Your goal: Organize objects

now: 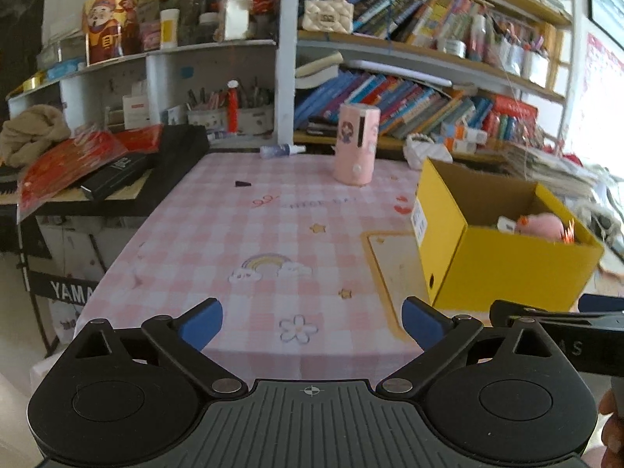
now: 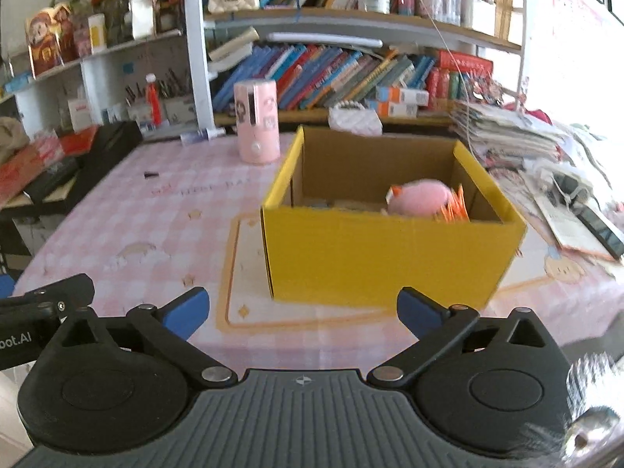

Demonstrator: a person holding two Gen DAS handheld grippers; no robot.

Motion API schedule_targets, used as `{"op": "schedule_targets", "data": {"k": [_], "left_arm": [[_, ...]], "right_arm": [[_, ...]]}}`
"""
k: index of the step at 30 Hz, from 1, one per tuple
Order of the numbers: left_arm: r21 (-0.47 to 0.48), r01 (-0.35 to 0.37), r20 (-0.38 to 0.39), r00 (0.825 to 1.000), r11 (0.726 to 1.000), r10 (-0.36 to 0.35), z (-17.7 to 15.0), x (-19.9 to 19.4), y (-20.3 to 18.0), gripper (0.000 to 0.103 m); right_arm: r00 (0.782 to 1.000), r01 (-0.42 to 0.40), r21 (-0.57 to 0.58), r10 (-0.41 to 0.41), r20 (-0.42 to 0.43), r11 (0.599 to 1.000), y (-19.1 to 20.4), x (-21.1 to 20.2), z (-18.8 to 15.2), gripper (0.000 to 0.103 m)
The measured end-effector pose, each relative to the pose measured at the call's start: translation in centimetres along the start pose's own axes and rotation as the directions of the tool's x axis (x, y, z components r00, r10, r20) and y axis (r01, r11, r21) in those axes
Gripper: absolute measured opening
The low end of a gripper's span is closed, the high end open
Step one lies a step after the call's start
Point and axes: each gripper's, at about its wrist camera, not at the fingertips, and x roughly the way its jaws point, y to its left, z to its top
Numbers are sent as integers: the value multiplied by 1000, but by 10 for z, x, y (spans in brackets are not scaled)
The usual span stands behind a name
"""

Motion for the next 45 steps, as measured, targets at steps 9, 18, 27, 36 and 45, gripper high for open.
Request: {"op": "schedule_targets", "data": {"k": [9, 18, 27, 36, 45], "left_arm": [[63, -10, -15, 1000, 998, 11, -7, -10, -2, 103], [52, -26, -29, 999, 998, 28, -12, -12, -1, 103], [58, -44, -41, 998, 997, 47, -12, -14, -1, 103], [64, -63, -40, 997, 996, 65, -13, -15, -4, 103], [56, -76, -50, 996, 996, 78, -13, -16, -6, 103]], "right_arm": [[1000, 20, 28, -19, -10, 999, 4, -11, -17, 103], [999, 44, 26, -43, -17, 999, 9, -16, -20, 103], [998, 58, 15, -58, -17, 998, 11, -17, -22, 103], [998, 65, 5, -65, -21, 998, 11, -17, -24, 103], [997, 68, 2, -68, -23, 998, 10, -17, -24, 103]]}}
